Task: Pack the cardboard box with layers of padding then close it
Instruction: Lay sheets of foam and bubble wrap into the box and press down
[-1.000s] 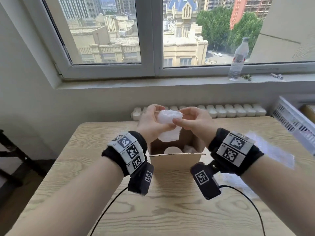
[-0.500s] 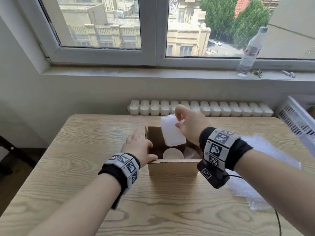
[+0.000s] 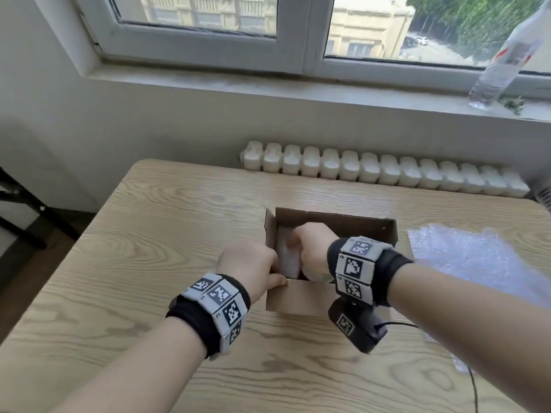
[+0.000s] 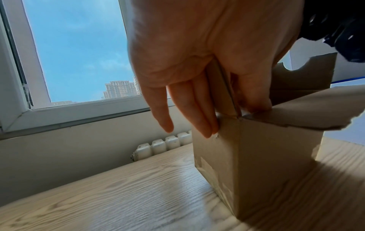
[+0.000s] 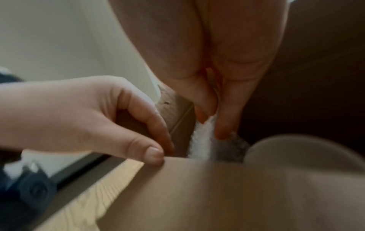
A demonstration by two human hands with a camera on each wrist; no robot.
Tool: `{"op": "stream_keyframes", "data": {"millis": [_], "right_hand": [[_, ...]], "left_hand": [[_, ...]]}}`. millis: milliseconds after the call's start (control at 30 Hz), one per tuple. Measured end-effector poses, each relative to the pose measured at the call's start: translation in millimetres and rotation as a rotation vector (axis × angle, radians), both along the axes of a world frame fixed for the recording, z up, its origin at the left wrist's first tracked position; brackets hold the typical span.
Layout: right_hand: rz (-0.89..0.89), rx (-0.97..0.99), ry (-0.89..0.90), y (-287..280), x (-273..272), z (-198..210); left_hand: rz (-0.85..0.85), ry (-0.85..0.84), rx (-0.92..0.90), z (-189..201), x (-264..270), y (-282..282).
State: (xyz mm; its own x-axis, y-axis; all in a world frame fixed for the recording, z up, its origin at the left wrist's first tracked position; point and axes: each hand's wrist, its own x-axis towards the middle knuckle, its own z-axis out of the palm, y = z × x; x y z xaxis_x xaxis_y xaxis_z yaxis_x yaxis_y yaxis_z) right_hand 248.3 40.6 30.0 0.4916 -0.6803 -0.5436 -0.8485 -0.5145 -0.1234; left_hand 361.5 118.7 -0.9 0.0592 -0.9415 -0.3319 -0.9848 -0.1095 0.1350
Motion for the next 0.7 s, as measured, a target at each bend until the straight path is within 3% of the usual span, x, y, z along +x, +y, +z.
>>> {"op": "stream_keyframes", "data": {"millis": [67, 167, 467, 567, 633, 700], "right_hand": [[-0.063, 0.067, -0.038, -6, 1, -14], [-0.019, 0.128, 0.005, -12, -1, -32], [-0.003, 0.081, -0.048, 6, -4, -35], [0.016, 0.013, 0.047, 10, 5, -24], [0.123, -0.002, 0.109, 14, 9, -23], [0.198, 0.042, 0.267, 20, 12, -26]], "left_hand": [[-0.013, -0.033, -0.013, 0, -2, 4], [-0.012, -0.035, -0.017, 0, -4, 7], [-0.018, -0.085, -0.003, 3, -10, 16], [-0.015, -0.079, -0.004, 1, -10, 17], [-0.016, -0.081, -0.005, 1, -9, 17], [-0.016, -0.084, -0.004, 1, -10, 17]]}}
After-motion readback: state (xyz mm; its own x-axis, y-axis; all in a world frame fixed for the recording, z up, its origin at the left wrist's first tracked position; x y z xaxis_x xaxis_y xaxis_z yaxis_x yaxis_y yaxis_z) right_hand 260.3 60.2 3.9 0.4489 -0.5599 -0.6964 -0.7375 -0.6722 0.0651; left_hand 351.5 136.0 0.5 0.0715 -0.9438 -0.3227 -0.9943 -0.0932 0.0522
